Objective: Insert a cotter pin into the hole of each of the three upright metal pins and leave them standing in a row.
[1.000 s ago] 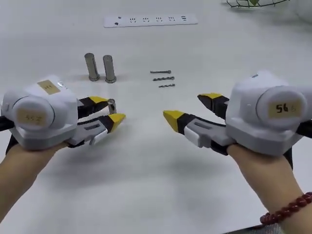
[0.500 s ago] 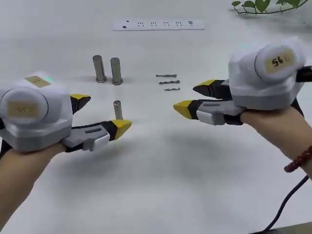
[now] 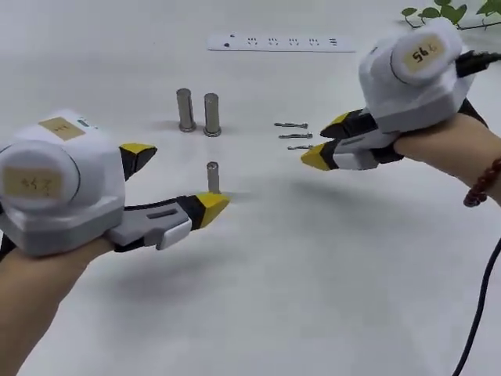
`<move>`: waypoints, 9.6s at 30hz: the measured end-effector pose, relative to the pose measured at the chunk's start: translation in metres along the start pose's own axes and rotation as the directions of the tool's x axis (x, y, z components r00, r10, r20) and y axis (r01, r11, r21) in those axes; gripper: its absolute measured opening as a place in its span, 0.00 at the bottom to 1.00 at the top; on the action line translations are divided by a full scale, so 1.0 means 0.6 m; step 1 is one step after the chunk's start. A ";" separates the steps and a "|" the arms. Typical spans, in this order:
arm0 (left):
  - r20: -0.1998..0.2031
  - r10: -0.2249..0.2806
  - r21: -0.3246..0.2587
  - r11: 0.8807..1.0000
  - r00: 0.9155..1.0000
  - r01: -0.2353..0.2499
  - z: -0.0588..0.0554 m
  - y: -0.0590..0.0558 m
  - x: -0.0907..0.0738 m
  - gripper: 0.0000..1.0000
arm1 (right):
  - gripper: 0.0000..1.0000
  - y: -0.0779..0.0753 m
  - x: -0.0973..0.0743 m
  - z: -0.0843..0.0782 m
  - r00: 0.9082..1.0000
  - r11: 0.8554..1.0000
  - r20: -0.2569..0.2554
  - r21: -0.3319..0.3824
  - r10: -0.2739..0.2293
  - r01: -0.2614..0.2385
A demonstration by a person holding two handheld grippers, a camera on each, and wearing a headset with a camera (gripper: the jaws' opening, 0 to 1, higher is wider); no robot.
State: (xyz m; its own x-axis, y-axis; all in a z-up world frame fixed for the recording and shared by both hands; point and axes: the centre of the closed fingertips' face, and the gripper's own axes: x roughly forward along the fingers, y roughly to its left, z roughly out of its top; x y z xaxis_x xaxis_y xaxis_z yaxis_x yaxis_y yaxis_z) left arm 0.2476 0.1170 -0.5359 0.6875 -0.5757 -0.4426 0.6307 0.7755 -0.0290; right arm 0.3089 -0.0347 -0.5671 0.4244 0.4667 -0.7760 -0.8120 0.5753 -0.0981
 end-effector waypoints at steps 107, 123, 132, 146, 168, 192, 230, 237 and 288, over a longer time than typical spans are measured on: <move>-0.022 -0.180 -0.272 0.948 0.983 0.168 0.023 -0.068 -0.003 0.17 | 0.00 0.187 -0.030 0.101 0.958 0.729 0.148 -0.680 0.244 -0.080; 0.063 -0.218 -0.356 0.907 0.974 0.226 0.049 -0.078 -0.008 0.01 | 0.00 0.215 -0.043 0.120 0.946 0.709 0.173 -0.701 0.273 -0.077; 0.078 -0.218 -0.352 0.907 0.973 0.232 0.049 -0.081 -0.009 0.00 | 0.00 0.216 -0.046 0.122 0.946 0.713 0.183 -0.698 0.269 -0.068; 0.100 -0.222 -0.298 0.923 0.970 0.242 0.050 -0.082 -0.013 0.00 | 0.00 0.217 -0.047 0.121 0.942 0.736 0.203 -0.674 0.269 -0.065; 0.046 -0.295 -0.004 0.955 0.954 0.295 0.015 -0.086 -0.019 0.00 | 0.08 0.218 -0.043 0.089 0.856 0.896 0.276 -0.216 0.438 -0.389; 0.121 -0.459 0.025 0.888 0.880 0.460 0.019 -0.128 -0.052 0.00 | 0.05 0.277 -0.069 0.079 0.740 0.804 0.318 -0.177 0.592 -0.568; 0.100 -0.386 0.044 0.922 0.917 0.384 0.006 -0.113 -0.044 0.04 | 0.00 0.260 -0.068 0.072 0.815 0.806 0.202 -0.400 0.543 -0.437; 0.113 -0.330 0.055 0.944 0.937 0.326 0.007 -0.098 -0.036 0.10 | 0.00 0.232 -0.054 0.069 0.859 0.839 0.190 -0.392 0.475 -0.377; 0.018 0.011 -0.020 1.000 1.000 -0.011 -0.047 -0.005 0.091 0.12 | 0.00 0.159 0.036 0.071 0.924 0.855 0.121 -0.438 0.363 -0.279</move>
State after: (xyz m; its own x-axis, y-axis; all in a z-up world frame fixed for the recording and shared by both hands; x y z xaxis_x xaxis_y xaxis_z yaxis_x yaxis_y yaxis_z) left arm 0.2732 0.0907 -0.5851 0.7010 -0.5718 -0.4263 0.6159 0.7867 -0.0424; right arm 0.2576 0.0587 -0.5669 0.1454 0.7215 -0.6770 -0.9878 0.0677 -0.1401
